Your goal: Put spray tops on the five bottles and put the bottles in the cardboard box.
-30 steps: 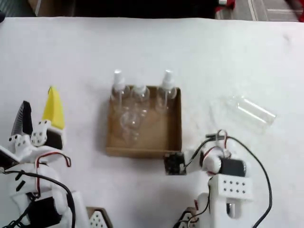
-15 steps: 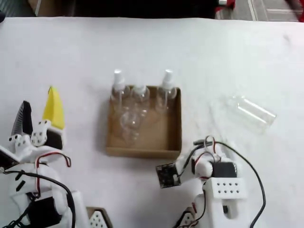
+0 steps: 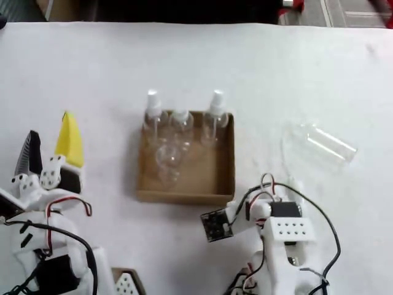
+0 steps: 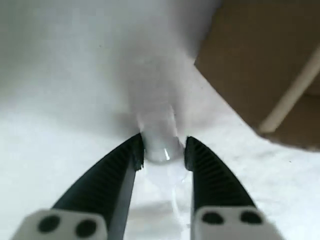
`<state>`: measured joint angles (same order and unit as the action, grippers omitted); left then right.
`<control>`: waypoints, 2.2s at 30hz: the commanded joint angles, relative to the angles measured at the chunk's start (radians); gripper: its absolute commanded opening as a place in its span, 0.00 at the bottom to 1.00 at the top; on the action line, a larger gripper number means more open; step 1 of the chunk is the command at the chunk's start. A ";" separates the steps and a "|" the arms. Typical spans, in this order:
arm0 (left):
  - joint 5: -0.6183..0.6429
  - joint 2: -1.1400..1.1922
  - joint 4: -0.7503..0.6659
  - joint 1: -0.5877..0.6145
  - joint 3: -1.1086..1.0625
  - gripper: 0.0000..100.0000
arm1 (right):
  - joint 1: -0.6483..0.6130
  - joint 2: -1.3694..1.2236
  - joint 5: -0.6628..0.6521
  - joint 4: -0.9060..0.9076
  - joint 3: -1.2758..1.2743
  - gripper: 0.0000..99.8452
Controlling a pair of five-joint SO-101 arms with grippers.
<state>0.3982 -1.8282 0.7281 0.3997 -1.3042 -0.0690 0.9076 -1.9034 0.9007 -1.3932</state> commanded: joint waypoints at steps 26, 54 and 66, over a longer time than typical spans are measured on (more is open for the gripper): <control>0.011 -0.001 -0.018 -0.007 0.012 0.26 | -0.101 0.384 0.876 0.282 0.733 0.02; -0.313 -0.001 0.555 -0.486 0.457 0.37 | -0.687 -0.407 1.877 0.479 1.875 0.02; -0.308 -0.001 0.502 -0.587 0.413 0.37 | -0.881 -0.481 1.878 0.530 1.903 0.02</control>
<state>0.0944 -1.8343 1.2789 -0.1680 -0.8930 -0.8976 0.4089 -0.0345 1.4254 0.4741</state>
